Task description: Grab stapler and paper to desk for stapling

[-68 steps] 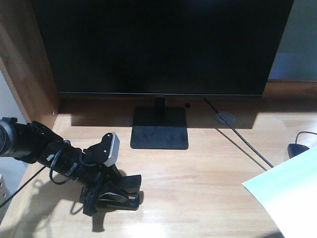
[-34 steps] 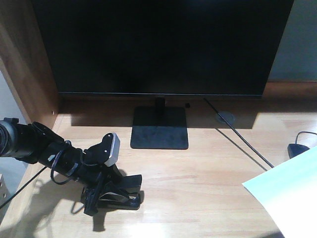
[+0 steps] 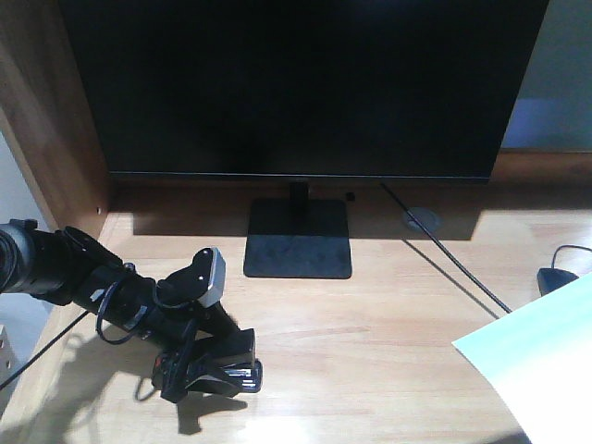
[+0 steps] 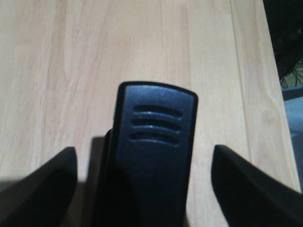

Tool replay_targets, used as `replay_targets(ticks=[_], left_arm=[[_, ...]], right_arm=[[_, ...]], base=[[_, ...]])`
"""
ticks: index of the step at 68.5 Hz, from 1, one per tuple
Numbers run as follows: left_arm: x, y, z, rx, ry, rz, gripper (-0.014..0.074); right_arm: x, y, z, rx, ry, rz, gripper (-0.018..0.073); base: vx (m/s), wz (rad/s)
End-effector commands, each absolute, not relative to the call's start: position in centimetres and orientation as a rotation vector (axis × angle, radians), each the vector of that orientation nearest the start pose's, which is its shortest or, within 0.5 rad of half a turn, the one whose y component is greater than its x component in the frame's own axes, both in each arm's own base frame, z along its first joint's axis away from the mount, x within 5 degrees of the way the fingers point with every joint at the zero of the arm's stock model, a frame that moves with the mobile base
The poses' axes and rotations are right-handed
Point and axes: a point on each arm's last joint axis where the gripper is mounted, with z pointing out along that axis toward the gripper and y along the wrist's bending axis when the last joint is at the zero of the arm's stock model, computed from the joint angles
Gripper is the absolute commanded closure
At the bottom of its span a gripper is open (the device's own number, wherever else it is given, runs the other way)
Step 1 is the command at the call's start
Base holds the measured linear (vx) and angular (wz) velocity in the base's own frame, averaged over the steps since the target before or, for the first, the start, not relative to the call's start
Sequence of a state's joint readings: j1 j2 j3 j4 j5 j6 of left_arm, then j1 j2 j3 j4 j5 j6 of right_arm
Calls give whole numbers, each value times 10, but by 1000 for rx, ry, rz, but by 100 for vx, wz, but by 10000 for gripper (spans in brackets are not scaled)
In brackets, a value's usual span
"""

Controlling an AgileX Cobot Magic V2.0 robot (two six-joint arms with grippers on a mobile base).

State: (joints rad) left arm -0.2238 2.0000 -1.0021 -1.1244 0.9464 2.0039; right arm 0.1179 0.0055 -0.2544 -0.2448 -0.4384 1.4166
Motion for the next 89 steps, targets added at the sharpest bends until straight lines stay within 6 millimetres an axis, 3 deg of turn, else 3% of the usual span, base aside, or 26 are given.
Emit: replay_targets(ticks=[1, 20, 39, 52, 75, 89], left_arm=[[311, -143, 143, 1558, 1903, -956, -39], [309, -143, 167, 1558, 1847, -902, 17], [300, -141, 212, 1559, 1734, -804, 174], [293, -140, 231, 1564, 1679, -771, 316], [286, -141, 237, 1591, 1642, -837, 596], [290, -140, 235, 1576, 1661, -793, 604]], right_arm=[[7, 11, 340, 309, 755, 1272, 564], [7, 11, 340, 309, 755, 1272, 564], [7, 11, 340, 309, 755, 1272, 564], [7, 11, 340, 309, 755, 1272, 564], [7, 11, 340, 309, 755, 1272, 564], [7, 11, 340, 309, 755, 1272, 564]], base=[[0, 0], [0, 0], [0, 0], [0, 0], [0, 0], [0, 0]])
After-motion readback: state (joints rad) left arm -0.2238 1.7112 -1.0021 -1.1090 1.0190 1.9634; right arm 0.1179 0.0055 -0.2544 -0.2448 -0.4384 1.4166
